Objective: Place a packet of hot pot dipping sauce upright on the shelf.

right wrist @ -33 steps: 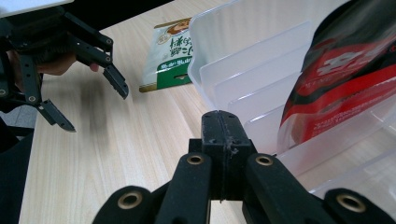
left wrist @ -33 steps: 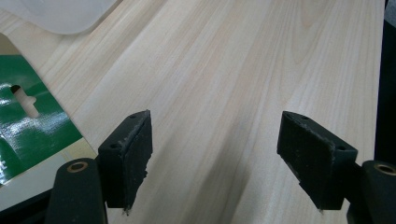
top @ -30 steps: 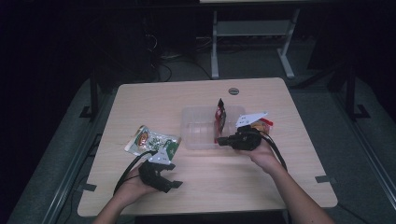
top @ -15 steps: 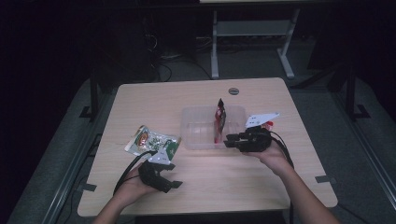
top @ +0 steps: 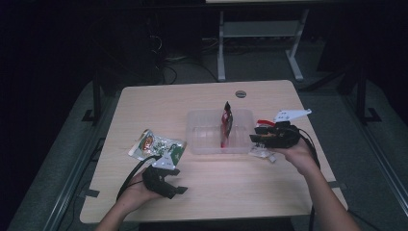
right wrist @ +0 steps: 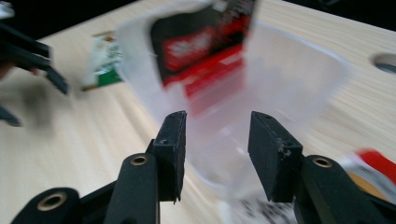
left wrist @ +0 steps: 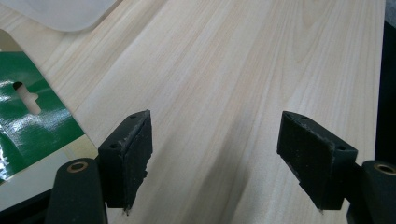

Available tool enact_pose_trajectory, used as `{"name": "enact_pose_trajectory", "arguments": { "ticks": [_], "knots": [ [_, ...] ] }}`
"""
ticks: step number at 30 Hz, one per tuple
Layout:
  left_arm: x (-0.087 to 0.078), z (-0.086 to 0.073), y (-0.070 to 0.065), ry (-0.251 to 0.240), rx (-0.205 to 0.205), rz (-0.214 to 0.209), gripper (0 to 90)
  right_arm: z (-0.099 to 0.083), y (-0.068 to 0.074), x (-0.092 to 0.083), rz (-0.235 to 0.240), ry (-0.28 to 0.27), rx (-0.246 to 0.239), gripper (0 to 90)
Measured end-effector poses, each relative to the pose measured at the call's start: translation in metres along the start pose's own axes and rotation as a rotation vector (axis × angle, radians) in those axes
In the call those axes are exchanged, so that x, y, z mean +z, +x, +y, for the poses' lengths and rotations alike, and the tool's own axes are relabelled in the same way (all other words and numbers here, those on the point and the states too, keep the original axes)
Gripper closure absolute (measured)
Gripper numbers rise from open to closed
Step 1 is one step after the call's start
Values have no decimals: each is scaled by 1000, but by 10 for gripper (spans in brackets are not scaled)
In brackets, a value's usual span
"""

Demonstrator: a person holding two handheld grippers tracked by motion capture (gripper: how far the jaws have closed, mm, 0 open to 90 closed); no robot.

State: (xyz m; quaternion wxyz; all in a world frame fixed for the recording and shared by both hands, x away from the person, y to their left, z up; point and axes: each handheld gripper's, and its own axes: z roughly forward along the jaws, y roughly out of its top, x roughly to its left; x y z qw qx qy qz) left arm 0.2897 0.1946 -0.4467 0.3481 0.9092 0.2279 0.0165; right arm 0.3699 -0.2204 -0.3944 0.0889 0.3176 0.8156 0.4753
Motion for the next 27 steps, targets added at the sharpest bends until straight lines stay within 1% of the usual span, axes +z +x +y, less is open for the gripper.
{"name": "enact_pose_trajectory", "arguments": {
  "ticks": [2,4,6,7,10,13,14,16,17,19,21,23,25,26,27],
  "knots": [
    [1,0,0,2,4,-3,262,-4,-9,-5,-30,7,20,562],
    [0,0,-1,7,11,-4,263,-8,-16,-9,-60,6,32,605],
    [1,1,-1,1,4,-3,262,-11,-22,-13,-85,5,48,679],
    [1,1,-1,2,5,-3,262,-13,-26,-15,-94,1,54,722],
    [2,1,-1,2,9,-4,262,-16,-33,-17,-110,4,68,810],
    [2,1,-1,7,14,-6,263,-22,-39,-12,-128,28,75,874],
    [2,1,-1,13,21,-6,263,-23,-40,-10,-133,42,79,891],
    [2,1,-1,12,20,-7,263,-27,-43,-5,-144,67,60,896],
    [2,1,-1,10,19,-7,263,-28,-44,-3,-149,83,68,896],
    [3,1,-1,11,17,-7,263,-30,-47,0,-157,105,69,896],
    [3,1,-2,9,9,-11,263,-33,-50,3,-164,118,71,897],
    [4,1,-3,7,2,-14,263,-35,-50,7,-168,147,76,897],
    [4,1,-3,9,2,-15,263,-37,-50,14,-175,193,69,897],
    [4,1,-3,10,3,-15,263,-38,-50,17,-175,211,57,897],
    [4,1,-2,12,9,-13,263,-39,-50,19,-177,228,53,897]
  ]
}}
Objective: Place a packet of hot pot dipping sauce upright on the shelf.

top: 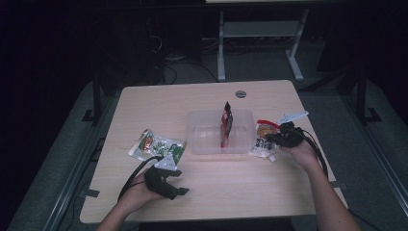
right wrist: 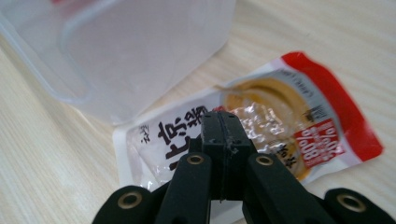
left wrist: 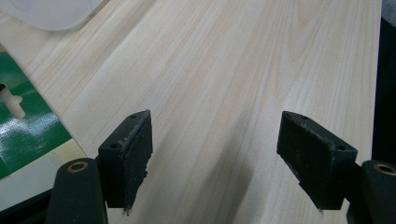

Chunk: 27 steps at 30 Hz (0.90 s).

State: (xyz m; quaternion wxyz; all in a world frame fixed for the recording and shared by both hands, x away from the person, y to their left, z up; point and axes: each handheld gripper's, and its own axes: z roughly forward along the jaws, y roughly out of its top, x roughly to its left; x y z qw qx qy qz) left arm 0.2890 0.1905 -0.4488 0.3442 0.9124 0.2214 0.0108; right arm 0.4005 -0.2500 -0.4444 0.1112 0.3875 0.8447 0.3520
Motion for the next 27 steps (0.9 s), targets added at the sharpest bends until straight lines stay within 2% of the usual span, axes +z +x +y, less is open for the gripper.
{"name": "enact_pose_trajectory", "arguments": {
  "ticks": [9,14,18,22,27],
  "knots": [
    [1,0,0,4,1,-1,263,-1,8,18,-40,113,-68,898],
    [3,0,-1,6,-3,-8,264,-1,7,20,-35,140,-56,899],
    [3,0,-2,8,0,-7,264,1,9,20,-42,162,-70,900],
    [2,0,-2,8,-3,-7,264,-1,8,17,-22,171,-61,900],
    [2,0,-2,4,-4,-7,264,-5,11,12,-6,189,-88,899]
  ]
}}
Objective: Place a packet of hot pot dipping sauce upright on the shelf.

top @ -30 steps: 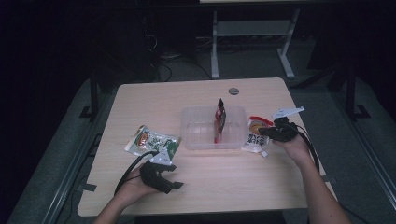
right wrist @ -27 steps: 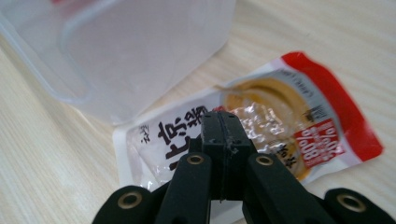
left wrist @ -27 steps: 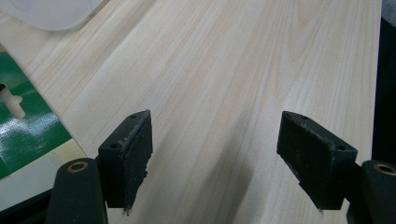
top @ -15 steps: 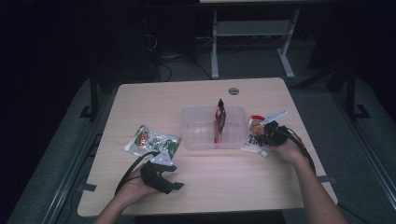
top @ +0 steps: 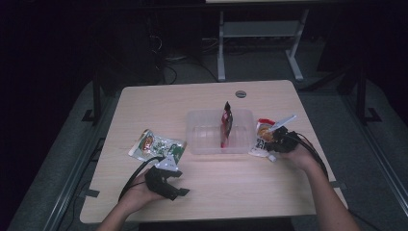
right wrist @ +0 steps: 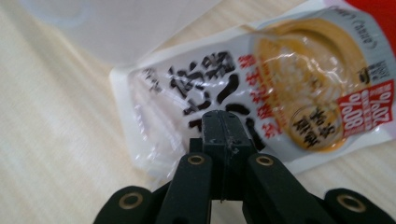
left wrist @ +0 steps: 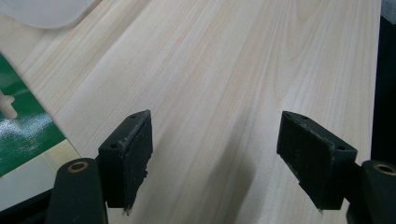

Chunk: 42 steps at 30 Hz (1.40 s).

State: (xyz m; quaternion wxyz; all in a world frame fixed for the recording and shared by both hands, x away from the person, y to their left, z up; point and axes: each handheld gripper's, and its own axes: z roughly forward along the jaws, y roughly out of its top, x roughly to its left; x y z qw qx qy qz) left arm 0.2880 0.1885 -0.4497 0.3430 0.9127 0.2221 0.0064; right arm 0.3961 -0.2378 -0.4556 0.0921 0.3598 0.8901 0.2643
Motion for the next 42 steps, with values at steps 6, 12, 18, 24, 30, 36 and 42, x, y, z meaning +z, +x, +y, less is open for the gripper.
{"name": "enact_pose_trajectory", "arguments": {
  "ticks": [6,12,18,24,30,36,42],
  "knots": [
    [0,0,0,1,9,3,264,-1,15,-5,-11,54,-71,899],
    [0,0,-1,3,14,-3,264,4,27,-4,32,86,-130,899],
    [0,1,-1,0,13,-5,264,3,38,-5,85,87,-143,899],
    [1,2,-3,0,14,-7,264,0,57,-5,141,73,-197,898],
    [1,2,-3,1,17,-9,264,7,77,-1,185,78,-258,899],
    [1,2,-3,0,16,-9,264,16,100,6,253,68,-320,898],
    [1,3,-3,3,19,-10,267,23,118,13,300,53,-366,898]
  ]
}}
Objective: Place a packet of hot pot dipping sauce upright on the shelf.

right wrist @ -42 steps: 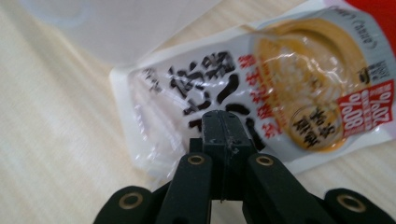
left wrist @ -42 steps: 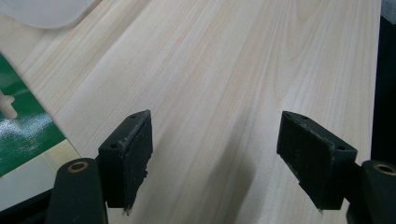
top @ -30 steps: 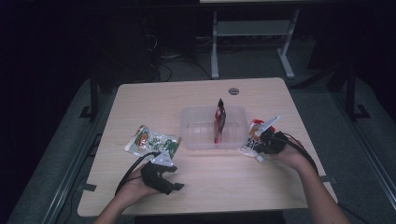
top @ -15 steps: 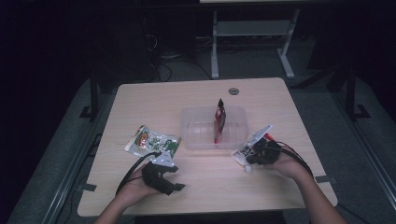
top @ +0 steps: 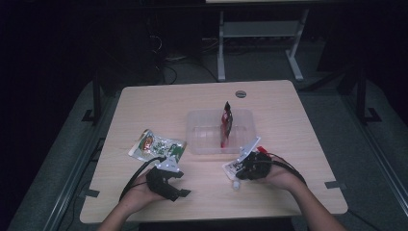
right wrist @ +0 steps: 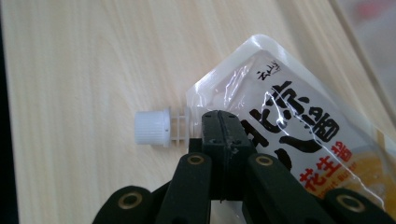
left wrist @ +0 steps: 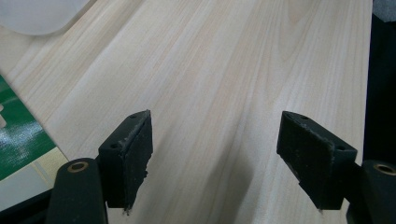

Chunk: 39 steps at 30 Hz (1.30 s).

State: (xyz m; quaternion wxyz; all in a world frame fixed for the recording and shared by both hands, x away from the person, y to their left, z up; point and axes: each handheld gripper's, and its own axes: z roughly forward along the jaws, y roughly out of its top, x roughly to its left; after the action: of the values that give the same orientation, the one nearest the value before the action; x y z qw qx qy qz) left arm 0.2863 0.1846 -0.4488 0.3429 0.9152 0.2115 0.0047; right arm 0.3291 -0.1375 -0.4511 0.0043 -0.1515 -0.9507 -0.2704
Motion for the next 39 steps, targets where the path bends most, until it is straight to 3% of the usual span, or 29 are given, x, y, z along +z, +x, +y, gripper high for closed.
{"name": "enact_pose_trajectory", "arguments": {
  "ticks": [4,8,11,16,20,22,34,39],
  "knots": [
    [-2,0,0,-7,-7,4,293,3,0,-4,-1,-28,-15,898],
    [-6,1,0,-16,-25,3,416,-10,-13,-28,-74,-76,43,899],
    [-8,2,-1,-14,-35,-3,528,-27,-25,-45,-136,-95,120,899],
    [-11,5,-2,-7,-31,-8,727,-46,-44,-55,-225,-98,208,899],
    [-13,7,-2,-12,-38,-7,847,-49,-50,-52,-207,-99,229,899],
    [-14,6,-2,-7,-40,-10,876,-46,-49,-47,-208,-70,213,899],
    [-11,7,-4,-1,-39,-19,879,-40,-47,-27,-159,0,165,900],
    [-12,8,-3,-6,-42,-14,879,-36,-39,-24,-74,0,135,900]
  ]
}}
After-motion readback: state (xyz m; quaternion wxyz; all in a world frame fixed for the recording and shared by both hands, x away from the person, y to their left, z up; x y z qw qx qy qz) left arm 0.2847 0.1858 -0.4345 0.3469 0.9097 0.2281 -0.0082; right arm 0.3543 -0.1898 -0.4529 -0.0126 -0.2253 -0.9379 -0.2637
